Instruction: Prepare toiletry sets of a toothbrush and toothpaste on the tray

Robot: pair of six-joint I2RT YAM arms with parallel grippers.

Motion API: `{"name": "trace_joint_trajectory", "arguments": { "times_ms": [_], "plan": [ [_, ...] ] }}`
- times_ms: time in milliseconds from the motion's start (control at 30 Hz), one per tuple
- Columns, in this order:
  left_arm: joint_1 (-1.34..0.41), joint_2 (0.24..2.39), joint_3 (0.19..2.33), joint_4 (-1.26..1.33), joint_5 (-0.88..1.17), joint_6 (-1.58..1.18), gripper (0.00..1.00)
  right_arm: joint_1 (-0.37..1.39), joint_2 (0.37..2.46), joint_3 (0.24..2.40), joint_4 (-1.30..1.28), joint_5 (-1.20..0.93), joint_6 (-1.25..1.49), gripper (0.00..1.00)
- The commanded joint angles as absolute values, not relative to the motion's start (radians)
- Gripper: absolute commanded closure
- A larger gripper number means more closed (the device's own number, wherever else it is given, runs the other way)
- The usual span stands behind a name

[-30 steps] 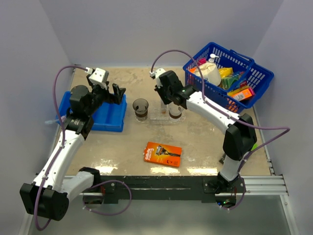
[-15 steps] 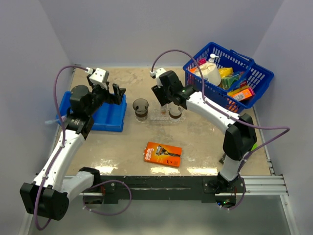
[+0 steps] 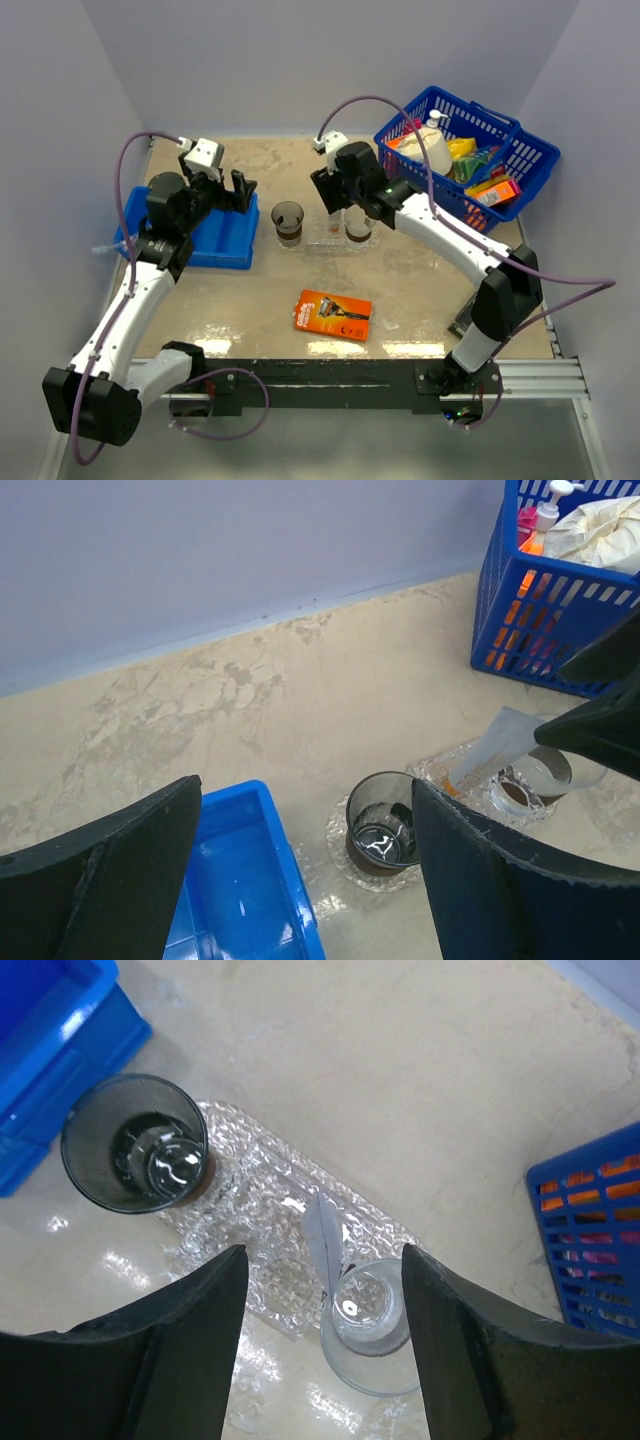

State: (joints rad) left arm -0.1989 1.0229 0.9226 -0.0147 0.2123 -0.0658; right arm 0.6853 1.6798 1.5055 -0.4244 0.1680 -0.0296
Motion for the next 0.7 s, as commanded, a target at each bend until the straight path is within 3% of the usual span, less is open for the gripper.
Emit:
{"name": "trace_joint_trajectory", "arguments": {
  "times_ms": [0, 467, 567, 600, 667],
  "plan": [
    [-0.196, 1.035, 0.943, 0.002, 0.198, -0.061, 0.1, 0.664, 1.602, 1.477, -0.331, 0.117, -0.008, 0.34],
    [0.0, 1.112, 0.959, -0.036, 0.223, -0.086, 0.13, 0.526, 1.356, 1.284, -0.251, -0.048, 0.087, 0.39],
    [0.023, 1.149, 0.997, -0.098, 0.152, -0.023, 0.21, 0.522, 1.309, 1.273, -0.268, -0.054, 0.075, 0.5],
    [0.026, 1.163, 1.008, -0.141, 0.123, -0.012, 0.27, 0.522, 1.298, 1.27, -0.273, -0.064, 0.074, 0.53],
    [0.035, 1.204, 1.028, -0.164, 0.065, -0.005, 0.34, 0.522, 1.269, 1.266, -0.284, -0.072, 0.072, 0.55]
  ]
}}
